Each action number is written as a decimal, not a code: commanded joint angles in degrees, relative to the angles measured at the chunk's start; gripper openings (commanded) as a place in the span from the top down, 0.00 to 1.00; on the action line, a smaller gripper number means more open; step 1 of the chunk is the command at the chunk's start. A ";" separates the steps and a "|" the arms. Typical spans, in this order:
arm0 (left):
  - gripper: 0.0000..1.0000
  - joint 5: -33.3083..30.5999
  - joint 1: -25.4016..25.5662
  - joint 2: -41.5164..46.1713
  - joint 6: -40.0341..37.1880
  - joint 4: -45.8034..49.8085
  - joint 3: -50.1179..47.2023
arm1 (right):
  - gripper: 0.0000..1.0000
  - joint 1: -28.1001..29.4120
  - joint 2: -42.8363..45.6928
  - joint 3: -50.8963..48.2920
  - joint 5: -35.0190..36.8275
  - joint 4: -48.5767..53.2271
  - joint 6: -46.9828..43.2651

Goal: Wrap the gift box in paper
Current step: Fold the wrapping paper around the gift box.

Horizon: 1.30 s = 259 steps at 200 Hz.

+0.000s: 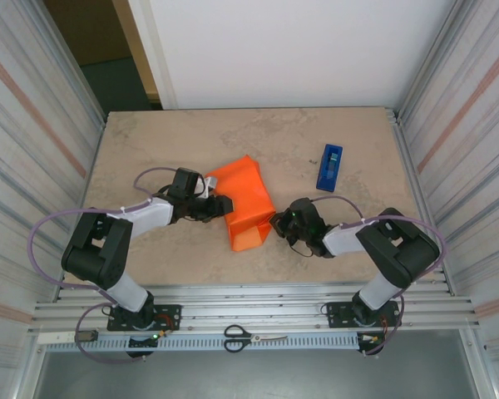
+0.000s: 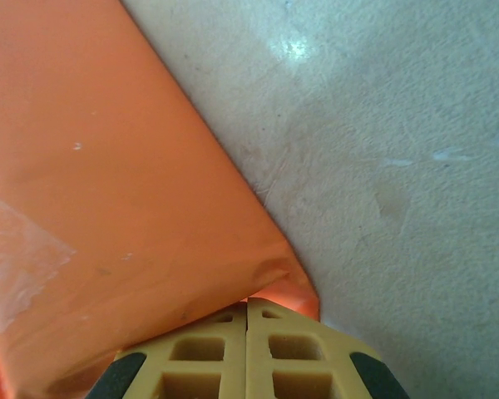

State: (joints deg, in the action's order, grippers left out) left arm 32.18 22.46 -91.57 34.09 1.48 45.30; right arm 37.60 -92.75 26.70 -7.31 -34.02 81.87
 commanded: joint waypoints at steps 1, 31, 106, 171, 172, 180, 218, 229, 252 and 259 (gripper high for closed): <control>0.48 -3.76 -0.66 -2.47 -3.10 6.35 -1.58 | 1.00 0.33 -2.55 0.41 2.37 -4.35 1.07; 0.48 -3.62 -0.74 -2.49 -3.29 6.36 -1.57 | 1.00 1.07 -4.54 0.21 3.37 -4.10 2.48; 0.49 -3.83 -0.81 -2.12 -2.90 6.08 -2.13 | 1.00 -0.08 4.70 -0.35 4.56 5.63 0.95; 0.49 -3.67 -0.92 -2.40 -3.17 6.00 -2.03 | 1.00 -0.63 -4.55 -0.97 1.79 -6.32 5.11; 0.49 -3.69 -0.92 -2.44 -3.16 6.00 -2.04 | 1.00 -0.57 -4.68 -0.96 1.87 -6.23 5.26; 0.49 -3.75 -0.88 -2.47 -3.17 6.15 -2.01 | 1.00 -0.29 -5.52 -1.04 2.43 -6.26 5.67; 0.49 -3.74 -0.92 -2.19 -3.23 6.26 -1.78 | 1.00 1.19 -0.12 -1.18 5.49 0.65 4.35; 0.49 -3.79 -0.92 -2.30 -3.24 6.33 -1.38 | 1.00 1.40 2.98 0.13 5.66 5.54 1.89; 0.49 -3.67 -0.95 -2.80 -3.85 7.02 0.08 | 1.00 1.23 7.49 -0.77 5.21 9.85 -0.73; 0.49 -3.75 -1.00 -2.85 -4.08 7.43 0.49 | 1.00 1.33 8.26 -1.87 4.84 9.55 -0.90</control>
State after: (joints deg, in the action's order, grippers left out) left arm 33.04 21.82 -91.90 33.43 1.87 45.65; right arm 38.65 -88.62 26.06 -3.86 -29.95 84.33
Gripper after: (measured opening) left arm 0.516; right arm 0.062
